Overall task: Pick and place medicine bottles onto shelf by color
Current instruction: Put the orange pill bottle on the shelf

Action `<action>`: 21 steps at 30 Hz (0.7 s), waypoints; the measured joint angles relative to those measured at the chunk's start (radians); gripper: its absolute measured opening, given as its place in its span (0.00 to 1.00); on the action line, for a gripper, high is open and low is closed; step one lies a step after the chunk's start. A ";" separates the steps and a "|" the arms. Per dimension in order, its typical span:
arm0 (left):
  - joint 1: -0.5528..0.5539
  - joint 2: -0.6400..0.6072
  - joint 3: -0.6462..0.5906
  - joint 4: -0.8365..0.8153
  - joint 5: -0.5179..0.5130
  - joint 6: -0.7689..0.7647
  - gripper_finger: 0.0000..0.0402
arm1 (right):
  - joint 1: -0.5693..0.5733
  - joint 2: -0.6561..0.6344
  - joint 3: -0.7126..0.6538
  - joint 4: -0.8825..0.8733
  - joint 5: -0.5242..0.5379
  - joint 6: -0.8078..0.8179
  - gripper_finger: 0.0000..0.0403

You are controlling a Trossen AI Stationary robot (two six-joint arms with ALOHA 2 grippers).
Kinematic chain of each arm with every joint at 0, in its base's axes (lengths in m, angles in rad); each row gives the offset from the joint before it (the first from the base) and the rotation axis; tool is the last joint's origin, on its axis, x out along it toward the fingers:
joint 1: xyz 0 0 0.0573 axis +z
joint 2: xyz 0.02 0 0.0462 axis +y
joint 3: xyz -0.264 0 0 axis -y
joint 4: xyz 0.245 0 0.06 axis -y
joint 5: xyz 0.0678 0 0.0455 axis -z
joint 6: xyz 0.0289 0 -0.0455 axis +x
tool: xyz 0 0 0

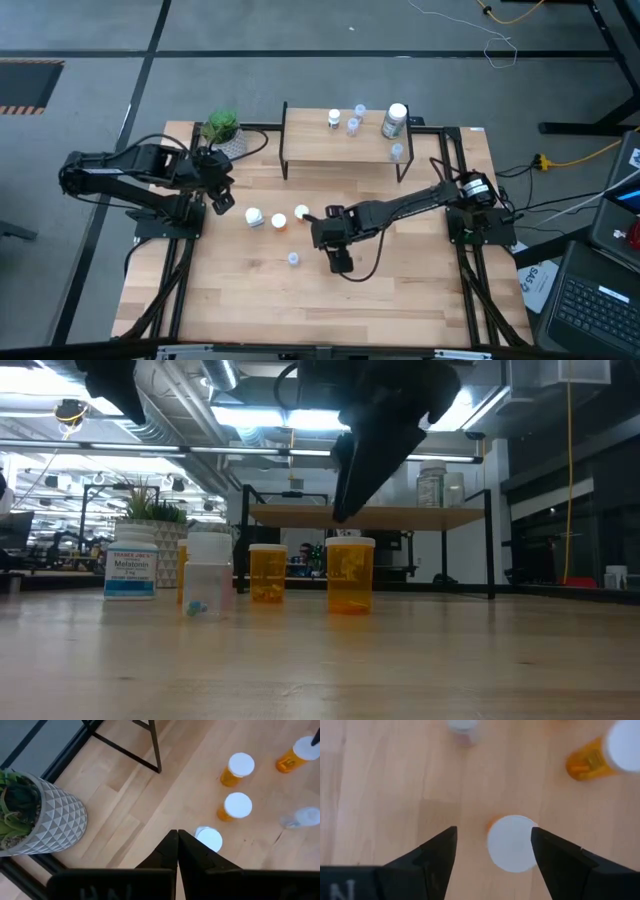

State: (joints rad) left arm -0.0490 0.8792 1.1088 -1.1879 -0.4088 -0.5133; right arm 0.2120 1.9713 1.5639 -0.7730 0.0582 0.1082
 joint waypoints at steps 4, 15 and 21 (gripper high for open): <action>0.000 -0.001 0.000 -0.001 0.000 0.000 0.01 | -0.026 0.000 0.000 -0.043 0.001 0.044 0.64; 0.000 0.000 0.000 -0.002 0.000 0.002 0.03 | -0.038 0.000 0.000 -0.057 -0.048 -0.052 0.64; 0.000 0.000 0.000 -0.001 0.000 0.002 0.03 | -0.035 0.000 0.000 -0.051 -0.044 -0.062 0.64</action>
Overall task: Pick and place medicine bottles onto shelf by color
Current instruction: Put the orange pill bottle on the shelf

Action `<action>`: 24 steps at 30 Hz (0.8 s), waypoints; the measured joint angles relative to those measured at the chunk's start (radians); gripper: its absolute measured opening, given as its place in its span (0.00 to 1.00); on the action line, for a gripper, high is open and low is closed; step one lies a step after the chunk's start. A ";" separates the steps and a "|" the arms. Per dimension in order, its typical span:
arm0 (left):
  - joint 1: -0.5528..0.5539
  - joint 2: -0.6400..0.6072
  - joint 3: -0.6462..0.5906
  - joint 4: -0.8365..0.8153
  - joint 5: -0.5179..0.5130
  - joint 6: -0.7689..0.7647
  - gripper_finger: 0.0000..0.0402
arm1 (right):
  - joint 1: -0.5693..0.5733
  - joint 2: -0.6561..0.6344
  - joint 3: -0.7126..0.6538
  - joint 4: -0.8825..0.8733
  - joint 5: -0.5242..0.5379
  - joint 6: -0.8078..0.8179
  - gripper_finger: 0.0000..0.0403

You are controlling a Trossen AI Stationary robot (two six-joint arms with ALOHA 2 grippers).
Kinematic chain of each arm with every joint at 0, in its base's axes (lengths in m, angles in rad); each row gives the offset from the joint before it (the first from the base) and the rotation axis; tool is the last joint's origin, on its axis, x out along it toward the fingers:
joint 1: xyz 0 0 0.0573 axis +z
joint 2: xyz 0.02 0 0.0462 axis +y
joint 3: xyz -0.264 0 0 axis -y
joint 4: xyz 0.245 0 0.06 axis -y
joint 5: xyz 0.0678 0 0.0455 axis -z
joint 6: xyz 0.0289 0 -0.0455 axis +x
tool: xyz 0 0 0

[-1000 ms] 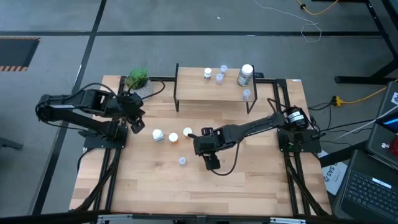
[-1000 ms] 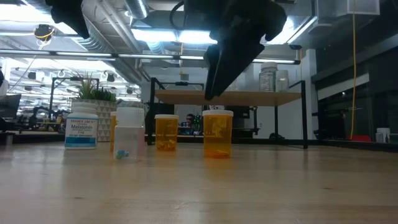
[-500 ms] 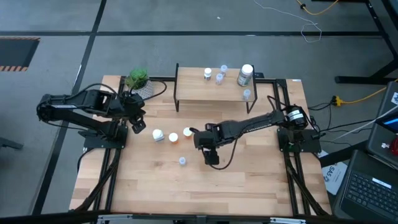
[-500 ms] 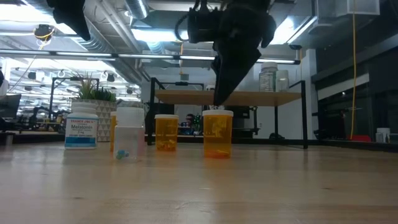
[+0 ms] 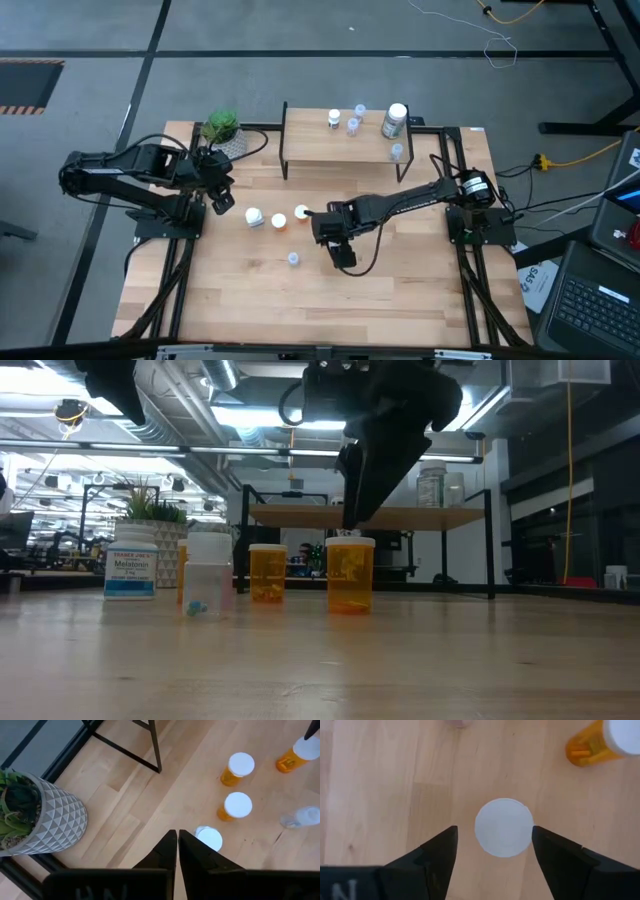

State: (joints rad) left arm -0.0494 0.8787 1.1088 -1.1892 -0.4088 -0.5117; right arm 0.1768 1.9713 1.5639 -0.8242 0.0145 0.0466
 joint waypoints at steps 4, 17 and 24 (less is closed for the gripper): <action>0.000 0.000 0.000 0.000 -0.007 0.000 0.03 | -0.001 0.000 0.000 0.006 0.017 -0.007 0.64; 0.000 0.000 0.000 -0.001 -0.009 0.000 0.03 | -0.001 0.052 0.000 0.015 0.022 -0.030 0.64; 0.000 0.000 0.000 0.000 -0.022 0.000 0.03 | -0.001 0.065 0.000 0.066 0.031 -0.026 0.64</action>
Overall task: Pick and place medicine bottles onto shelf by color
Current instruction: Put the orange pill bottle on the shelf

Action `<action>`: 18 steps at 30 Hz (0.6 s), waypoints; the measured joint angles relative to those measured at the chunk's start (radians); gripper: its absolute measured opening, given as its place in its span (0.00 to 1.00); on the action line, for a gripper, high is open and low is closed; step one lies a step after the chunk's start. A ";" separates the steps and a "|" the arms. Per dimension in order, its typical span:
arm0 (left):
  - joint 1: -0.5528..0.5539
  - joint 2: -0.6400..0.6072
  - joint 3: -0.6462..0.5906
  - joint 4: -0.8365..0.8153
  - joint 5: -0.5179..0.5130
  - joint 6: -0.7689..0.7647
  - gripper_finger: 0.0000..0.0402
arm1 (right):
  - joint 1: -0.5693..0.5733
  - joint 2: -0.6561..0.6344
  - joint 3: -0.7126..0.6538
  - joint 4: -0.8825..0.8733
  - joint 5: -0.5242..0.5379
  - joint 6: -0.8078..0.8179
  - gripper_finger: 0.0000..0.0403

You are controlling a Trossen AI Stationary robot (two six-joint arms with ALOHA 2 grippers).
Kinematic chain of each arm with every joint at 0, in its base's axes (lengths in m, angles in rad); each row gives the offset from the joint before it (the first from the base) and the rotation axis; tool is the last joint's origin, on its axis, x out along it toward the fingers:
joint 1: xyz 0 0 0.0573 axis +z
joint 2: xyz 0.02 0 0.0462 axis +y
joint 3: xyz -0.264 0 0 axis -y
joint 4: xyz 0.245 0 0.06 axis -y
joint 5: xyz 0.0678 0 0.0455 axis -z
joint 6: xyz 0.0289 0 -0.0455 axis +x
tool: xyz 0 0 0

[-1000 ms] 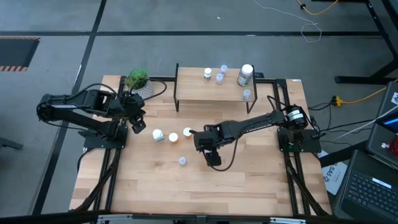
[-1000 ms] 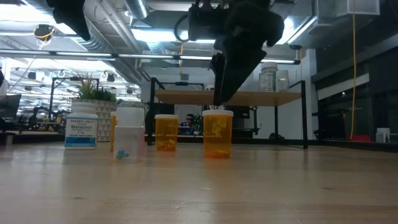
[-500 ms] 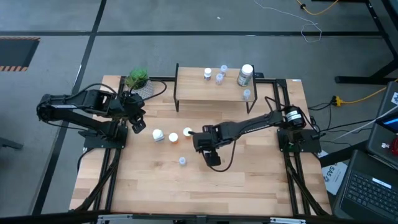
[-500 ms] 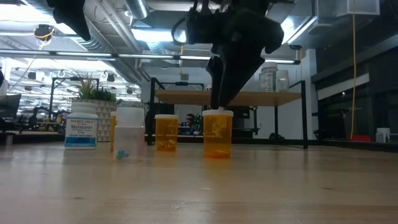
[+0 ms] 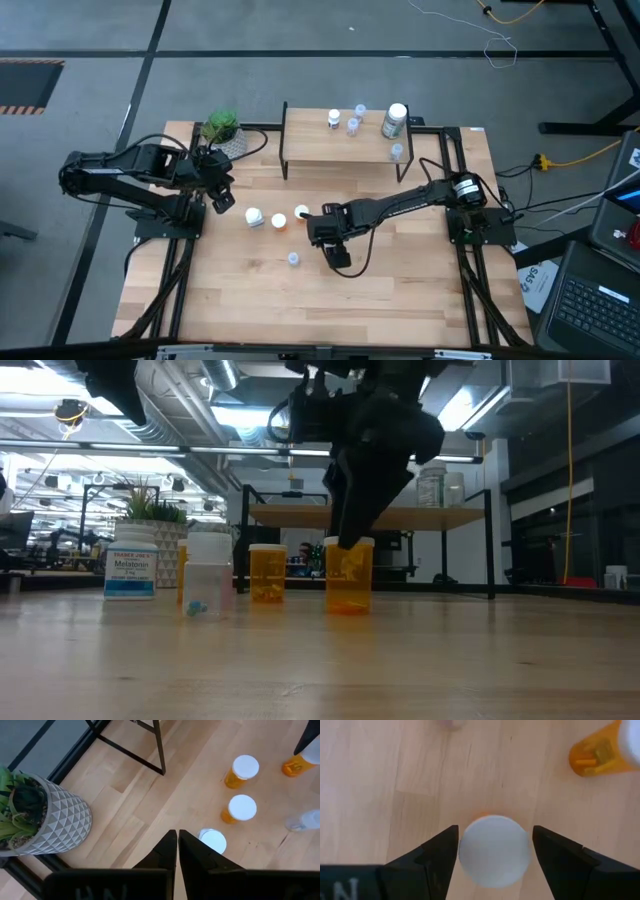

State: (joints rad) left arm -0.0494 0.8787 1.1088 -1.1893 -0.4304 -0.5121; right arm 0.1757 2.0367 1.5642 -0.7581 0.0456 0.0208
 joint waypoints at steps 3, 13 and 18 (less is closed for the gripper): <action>0.000 0.000 0.000 0.000 -0.004 0.000 0.03 | 0.000 0.015 0.000 0.006 0.000 0.000 0.64; 0.000 0.000 0.000 -0.001 -0.004 0.000 0.03 | -0.001 0.030 0.014 -0.045 0.014 0.082 0.50; 0.000 0.000 0.000 -0.002 -0.004 0.000 0.03 | -0.011 0.030 0.090 -0.128 0.014 0.076 0.50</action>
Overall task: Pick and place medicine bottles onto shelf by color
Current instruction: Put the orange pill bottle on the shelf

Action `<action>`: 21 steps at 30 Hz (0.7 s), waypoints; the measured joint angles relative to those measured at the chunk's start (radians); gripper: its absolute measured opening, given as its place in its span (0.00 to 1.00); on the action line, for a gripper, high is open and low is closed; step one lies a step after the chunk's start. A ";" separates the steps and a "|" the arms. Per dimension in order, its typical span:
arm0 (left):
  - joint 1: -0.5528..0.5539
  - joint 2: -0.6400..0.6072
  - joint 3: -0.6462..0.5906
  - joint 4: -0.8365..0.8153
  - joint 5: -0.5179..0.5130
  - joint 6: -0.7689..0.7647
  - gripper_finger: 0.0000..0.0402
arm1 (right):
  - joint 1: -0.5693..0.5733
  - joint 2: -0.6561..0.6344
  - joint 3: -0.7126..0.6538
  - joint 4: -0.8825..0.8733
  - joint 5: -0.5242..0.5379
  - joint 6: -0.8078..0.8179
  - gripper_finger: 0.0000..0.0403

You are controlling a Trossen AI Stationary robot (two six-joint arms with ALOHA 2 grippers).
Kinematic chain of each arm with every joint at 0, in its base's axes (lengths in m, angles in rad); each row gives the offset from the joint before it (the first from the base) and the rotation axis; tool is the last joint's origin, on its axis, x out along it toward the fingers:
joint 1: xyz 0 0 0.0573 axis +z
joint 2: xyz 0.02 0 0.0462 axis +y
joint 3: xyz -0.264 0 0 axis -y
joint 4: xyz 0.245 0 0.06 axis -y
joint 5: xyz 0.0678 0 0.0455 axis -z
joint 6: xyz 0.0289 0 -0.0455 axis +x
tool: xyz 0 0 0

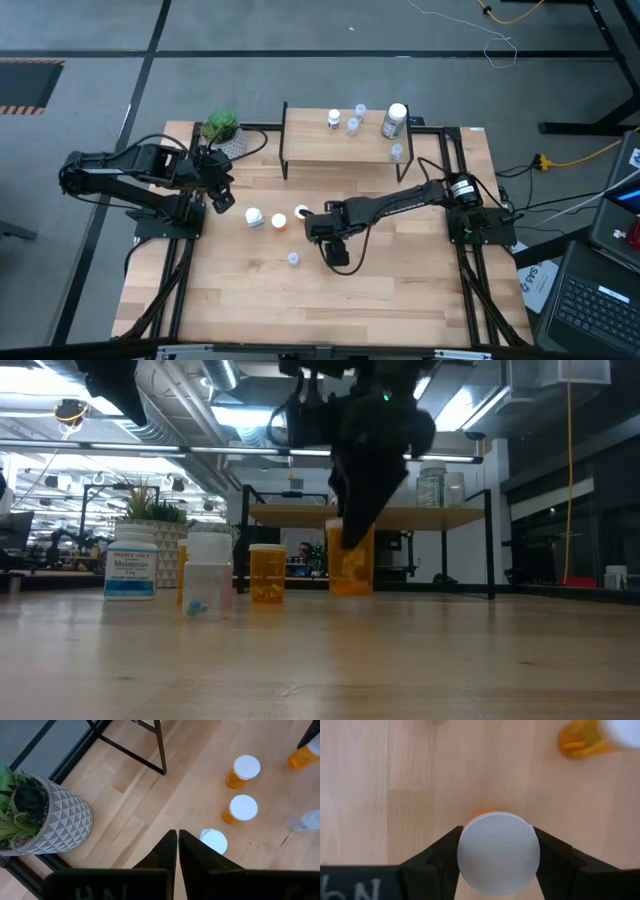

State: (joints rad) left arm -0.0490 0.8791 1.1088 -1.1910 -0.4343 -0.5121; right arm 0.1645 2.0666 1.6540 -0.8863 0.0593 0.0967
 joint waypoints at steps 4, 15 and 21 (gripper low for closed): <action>0.000 0.000 0.000 -0.002 0.000 0.000 0.03 | -0.024 -0.005 0.109 -0.136 0.043 -0.050 0.50; 0.000 0.000 0.000 -0.006 0.000 0.000 0.03 | -0.192 -0.021 0.509 -0.552 0.303 -0.154 0.50; 0.000 0.000 0.000 -0.006 0.001 0.000 0.03 | -0.338 -0.023 0.691 -0.674 0.300 -0.207 0.50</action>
State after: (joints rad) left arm -0.0490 0.8789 1.1088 -1.1965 -0.4337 -0.5125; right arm -0.1736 2.0438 2.3451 -1.5605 0.3593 -0.1104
